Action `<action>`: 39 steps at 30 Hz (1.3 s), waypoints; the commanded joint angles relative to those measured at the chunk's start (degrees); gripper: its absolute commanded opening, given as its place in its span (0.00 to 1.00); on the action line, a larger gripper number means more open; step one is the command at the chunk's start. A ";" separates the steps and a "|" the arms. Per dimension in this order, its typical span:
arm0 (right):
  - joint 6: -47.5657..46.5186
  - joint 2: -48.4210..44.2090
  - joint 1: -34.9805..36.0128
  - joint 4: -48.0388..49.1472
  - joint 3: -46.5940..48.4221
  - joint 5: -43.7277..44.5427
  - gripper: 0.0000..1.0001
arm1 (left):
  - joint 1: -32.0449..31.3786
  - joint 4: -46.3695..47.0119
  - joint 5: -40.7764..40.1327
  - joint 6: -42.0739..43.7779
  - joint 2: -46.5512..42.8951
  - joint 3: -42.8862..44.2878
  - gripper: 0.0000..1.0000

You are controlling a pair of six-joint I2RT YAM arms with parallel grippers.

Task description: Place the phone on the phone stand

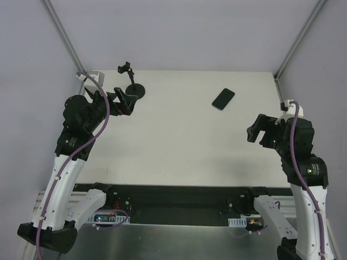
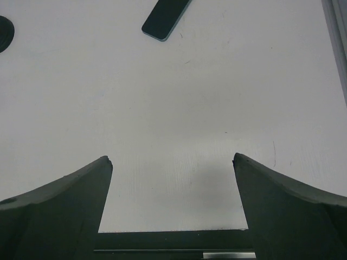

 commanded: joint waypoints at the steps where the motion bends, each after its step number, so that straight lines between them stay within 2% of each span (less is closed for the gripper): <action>1: 2.35 1.78 -0.28 1.23 -2.80 -2.82 0.96 | 1.37 2.99 1.27 -0.81 0.90 1.24 0.99; 5: 2.35 1.51 -0.28 4.04 -7.38 -15.80 0.96 | 2.69 3.60 -0.31 -3.10 2.75 0.28 0.99; 8: 2.26 1.87 -0.20 8.17 -11.67 -20.83 0.96 | 4.18 4.13 -0.84 -4.94 5.38 -0.78 0.99; 11: 4.98 2.83 0.07 13.88 -16.77 -24.07 0.96 | 6.03 4.05 1.88 -5.82 9.51 -0.78 0.99; 14: 6.48 4.94 1.12 17.40 -18.90 -27.86 0.96 | 9.63 3.78 3.46 -7.84 13.55 -1.04 0.99; 16: 7.62 5.47 1.91 18.37 -19.95 -28.75 0.96 | 14.37 3.87 5.56 -11.69 16.71 -1.22 0.99; 19: 8.24 3.81 4.02 18.81 -20.31 -29.81 0.96 | 19.72 6.23 11.95 -16.61 21.29 -1.22 0.98; 21: 8.94 1.27 4.99 18.99 -20.57 -29.46 0.96 | 21.67 13.41 15.92 -21.01 25.49 -2.54 0.99; 22: 9.11 0.47 4.99 19.25 -20.83 -29.28 0.96 | 24.11 16.84 21.43 -27.12 27.17 -3.15 0.98; 23: 9.55 -0.23 5.16 19.43 -21.01 -29.28 0.96 | 25.01 25.23 23.48 -30.49 28.84 -4.03 0.96; 24: 9.56 -1.46 5.16 19.43 -21.18 -29.28 0.96 | 25.89 30.10 25.42 -37.14 32.42 -4.56 0.96; 26: 9.47 -2.09 5.16 19.34 -21.19 -29.20 0.96 | 27.21 40.55 27.71 -43.07 36.57 -4.65 0.95; 27: 9.21 -2.44 5.16 18.82 -21.01 -29.11 0.96 | 27.48 47.57 28.16 -47.44 41.55 -3.78 0.95; 29: 8.94 -2.26 5.25 18.29 -20.31 -29.19 0.96 | 28.18 52.89 31.04 -51.16 47.28 1.64 0.98; 30: 8.59 -2.35 5.25 17.59 -20.13 -29.19 0.96 | 28.36 55.70 32.19 -54.05 53.14 4.20 0.99; 33: 8.15 -2.53 5.17 16.62 -19.43 -28.49 0.96 | 28.36 59.75 33.61 -60.02 62.83 11.77 0.99; 35: 7.19 -2.61 5.25 15.92 -18.82 -27.10 0.96 | 28.45 67.92 33.61 -63.55 67.07 15.54 0.99; 36: 6.75 -2.53 5.25 14.70 -18.03 -26.30 0.96 | 28.36 69.33 34.22 -66.53 71.00 17.22 0.99; 39: 5.34 -2.35 5.25 12.76 -16.88 -23.93 0.96 | 28.27 72.25 35.19 -68.32 76.21 22.50 0.98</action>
